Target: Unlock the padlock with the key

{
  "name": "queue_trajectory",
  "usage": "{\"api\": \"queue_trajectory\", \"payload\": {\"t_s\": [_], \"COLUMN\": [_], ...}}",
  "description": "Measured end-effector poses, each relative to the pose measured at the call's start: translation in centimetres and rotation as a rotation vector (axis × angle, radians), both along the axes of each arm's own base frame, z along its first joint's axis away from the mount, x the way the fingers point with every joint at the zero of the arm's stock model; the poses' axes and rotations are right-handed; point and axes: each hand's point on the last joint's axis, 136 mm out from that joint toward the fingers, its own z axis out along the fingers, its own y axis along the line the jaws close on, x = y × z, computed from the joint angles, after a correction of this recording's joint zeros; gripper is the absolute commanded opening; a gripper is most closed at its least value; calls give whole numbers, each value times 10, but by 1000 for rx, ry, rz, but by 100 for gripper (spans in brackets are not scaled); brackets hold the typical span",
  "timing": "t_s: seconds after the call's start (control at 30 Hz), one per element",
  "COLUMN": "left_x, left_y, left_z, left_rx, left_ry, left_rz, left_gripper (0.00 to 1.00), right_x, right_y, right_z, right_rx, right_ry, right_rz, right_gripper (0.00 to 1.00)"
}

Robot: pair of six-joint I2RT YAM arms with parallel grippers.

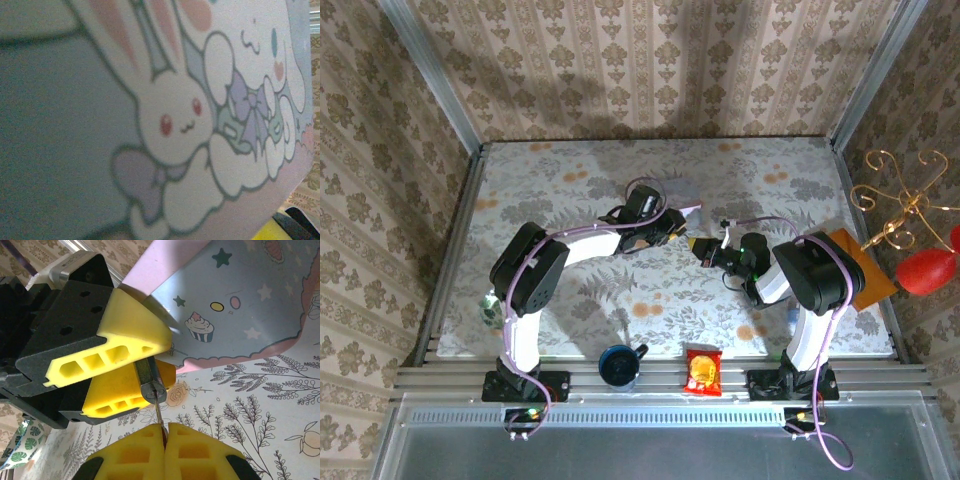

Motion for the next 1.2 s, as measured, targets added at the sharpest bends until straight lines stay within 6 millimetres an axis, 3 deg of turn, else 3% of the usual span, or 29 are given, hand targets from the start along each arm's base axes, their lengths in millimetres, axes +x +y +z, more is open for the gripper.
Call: {"api": "queue_trajectory", "payload": {"t_s": [1.2], "left_x": [0], "left_y": [-4], "left_z": [5], "left_rx": [-53], "left_ry": [27], "left_rz": [18], "left_gripper": [0], "right_x": [-5], "right_y": [-2], "right_z": [1], "right_rx": [-45], "right_ry": [-33], "right_rz": [-10], "right_gripper": [0]}}
